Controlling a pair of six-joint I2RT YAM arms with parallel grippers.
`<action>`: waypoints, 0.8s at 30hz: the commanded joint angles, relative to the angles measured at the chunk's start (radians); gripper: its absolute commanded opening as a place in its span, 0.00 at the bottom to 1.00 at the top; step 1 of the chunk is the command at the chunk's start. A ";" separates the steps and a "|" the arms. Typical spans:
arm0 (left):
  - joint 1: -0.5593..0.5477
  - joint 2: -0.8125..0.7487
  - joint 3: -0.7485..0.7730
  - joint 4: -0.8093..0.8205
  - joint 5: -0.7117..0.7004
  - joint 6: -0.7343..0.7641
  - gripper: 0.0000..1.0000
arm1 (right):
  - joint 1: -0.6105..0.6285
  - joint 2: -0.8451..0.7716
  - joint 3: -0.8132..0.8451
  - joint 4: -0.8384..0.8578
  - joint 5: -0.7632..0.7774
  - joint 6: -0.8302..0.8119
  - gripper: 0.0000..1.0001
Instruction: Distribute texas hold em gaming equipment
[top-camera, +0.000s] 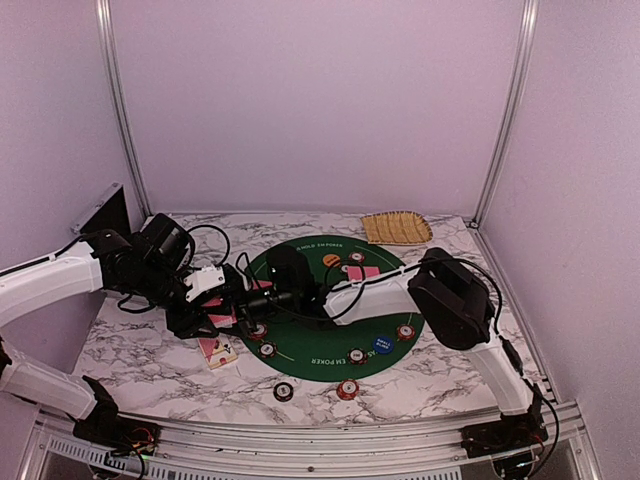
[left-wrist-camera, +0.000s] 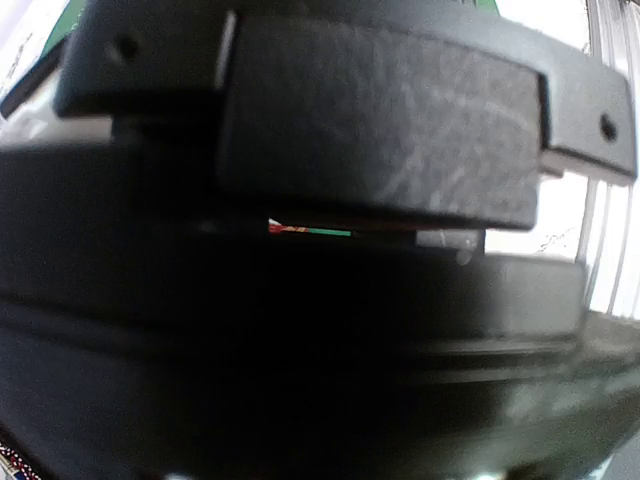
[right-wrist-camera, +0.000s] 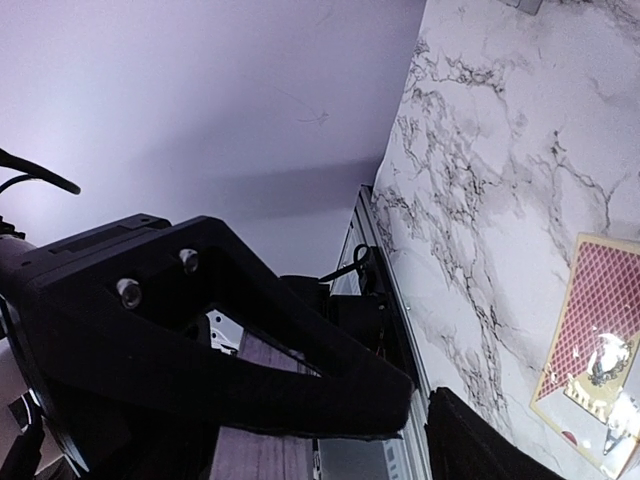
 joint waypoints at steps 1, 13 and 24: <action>0.007 0.002 0.027 -0.002 0.019 -0.004 0.02 | 0.011 0.021 0.040 -0.003 -0.013 0.007 0.75; 0.007 -0.003 0.025 -0.003 0.020 -0.001 0.02 | -0.009 -0.001 -0.019 -0.041 -0.010 -0.027 0.59; 0.007 -0.001 0.026 -0.002 0.023 -0.002 0.02 | -0.044 -0.083 -0.147 -0.052 0.004 -0.072 0.56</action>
